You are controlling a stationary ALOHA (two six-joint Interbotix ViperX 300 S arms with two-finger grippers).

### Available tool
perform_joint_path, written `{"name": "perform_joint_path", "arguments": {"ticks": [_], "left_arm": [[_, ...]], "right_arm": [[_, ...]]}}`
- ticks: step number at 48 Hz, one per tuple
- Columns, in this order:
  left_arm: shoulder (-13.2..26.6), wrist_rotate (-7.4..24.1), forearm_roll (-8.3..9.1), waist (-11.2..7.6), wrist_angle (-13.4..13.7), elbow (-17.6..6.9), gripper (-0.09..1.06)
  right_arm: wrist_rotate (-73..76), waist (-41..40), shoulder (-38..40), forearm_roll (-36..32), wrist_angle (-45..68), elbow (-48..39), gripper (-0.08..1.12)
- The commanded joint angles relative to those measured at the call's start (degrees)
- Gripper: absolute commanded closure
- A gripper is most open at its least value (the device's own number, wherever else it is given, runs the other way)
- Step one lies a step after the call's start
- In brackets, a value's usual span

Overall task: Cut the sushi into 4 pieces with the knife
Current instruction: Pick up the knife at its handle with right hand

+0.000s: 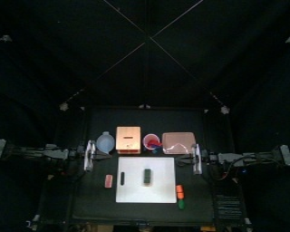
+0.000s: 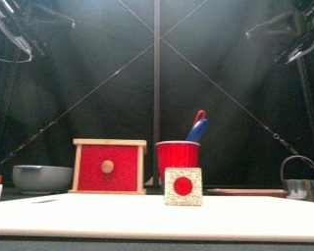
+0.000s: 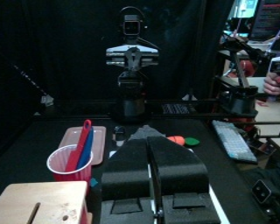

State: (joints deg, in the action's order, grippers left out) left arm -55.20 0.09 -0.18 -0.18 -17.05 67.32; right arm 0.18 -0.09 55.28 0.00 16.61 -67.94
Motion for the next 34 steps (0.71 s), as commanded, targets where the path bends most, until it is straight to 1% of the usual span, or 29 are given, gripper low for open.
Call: {"name": "perform_joint_path", "arguments": {"ticks": [1,7,13,17,18,23,27,28,31,34], "left_arm": [[4.4,-0.1,0.09,0.0,-1.8,0.0,1.0],[9.0,0.2,0.18,-0.18,-2.8,-0.9,0.91],[13.2,0.3,0.26,-0.26,-3.6,-2.2,0.82],[15.2,0.3,0.26,-0.26,-3.9,-2.9,0.75],[15.8,0.3,0.26,-0.35,-4.0,-3.0,0.72],[17.1,0.3,0.26,-0.35,-4.3,-3.1,0.61],[17.5,0.2,0.18,-0.26,-4.4,-2.9,0.54],[17.5,0.2,0.26,-0.35,-4.3,-2.8,0.53],[17.4,0.0,0.18,-0.35,-4.3,-2.6,0.49],[17.5,0.0,0.18,-0.35,-4.3,-2.5,0.48]], "right_arm": [[0.8,-1.8,-1.9,1.8,0.0,3.2,1.03],[1.0,-5.4,-5.9,4.7,-5.3,7.9,0.94],[1.0,-9.8,-12.3,3.9,-15.5,15.1,0.84],[1.0,-12.2,-17.2,2.6,-22.9,20.5,0.73],[1.0,-12.8,-19.1,2.1,-25.6,22.3,0.69],[0.5,-14.1,-25.0,-0.6,-34.1,28.5,0.51],[0.5,-14.1,-29.7,-4.7,-41.2,33.0,0.33],[0.5,-14.0,-30.2,-5.1,-42.1,33.5,0.31],[0.4,-13.7,-33.2,-8.5,-47.4,36.3,0.21],[0.4,-12.9,-35.5,-11.2,-51.5,38.3,0.16]]}}
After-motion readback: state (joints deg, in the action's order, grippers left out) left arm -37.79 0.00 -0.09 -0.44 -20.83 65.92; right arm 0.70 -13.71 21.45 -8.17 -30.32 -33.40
